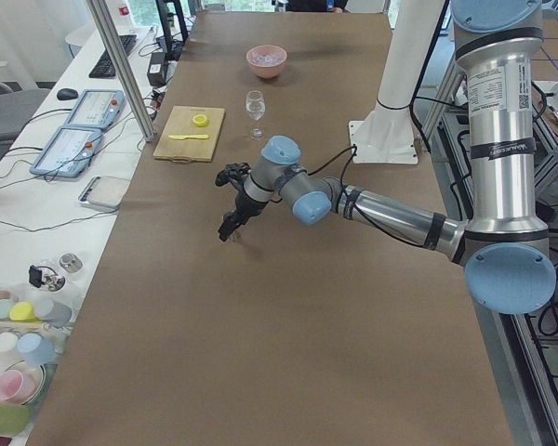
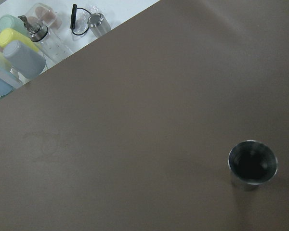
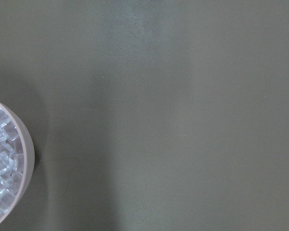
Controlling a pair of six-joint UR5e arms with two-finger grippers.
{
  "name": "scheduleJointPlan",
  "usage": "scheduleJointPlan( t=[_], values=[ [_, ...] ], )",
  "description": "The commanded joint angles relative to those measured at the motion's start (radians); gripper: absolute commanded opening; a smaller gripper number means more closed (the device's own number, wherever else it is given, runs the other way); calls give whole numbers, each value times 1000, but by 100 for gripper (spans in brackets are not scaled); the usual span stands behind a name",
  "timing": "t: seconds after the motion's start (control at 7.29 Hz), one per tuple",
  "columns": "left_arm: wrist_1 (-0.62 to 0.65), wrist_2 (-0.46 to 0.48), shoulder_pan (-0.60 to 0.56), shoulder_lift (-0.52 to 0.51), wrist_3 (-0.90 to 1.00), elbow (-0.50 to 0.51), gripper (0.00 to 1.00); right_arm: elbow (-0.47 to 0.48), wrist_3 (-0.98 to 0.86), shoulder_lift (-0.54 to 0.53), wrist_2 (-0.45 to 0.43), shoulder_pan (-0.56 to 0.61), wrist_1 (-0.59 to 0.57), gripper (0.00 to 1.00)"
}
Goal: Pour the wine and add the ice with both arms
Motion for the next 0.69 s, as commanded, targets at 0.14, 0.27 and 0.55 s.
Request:
scheduleJointPlan(
  t=[0.14, 0.27, 0.55],
  values=[
    [262, -214, -214, -29, 327, 6, 98, -2, -2, -1, 0, 0, 0, 100],
    [360, -216, -282, -56, 442, 16, 98, -3, -2, -1, 0, 0, 0, 100],
    [551, -206, -385, -127, 558, 134, 98, -2, -2, -1, -2, 0, 0, 100]
  ],
)
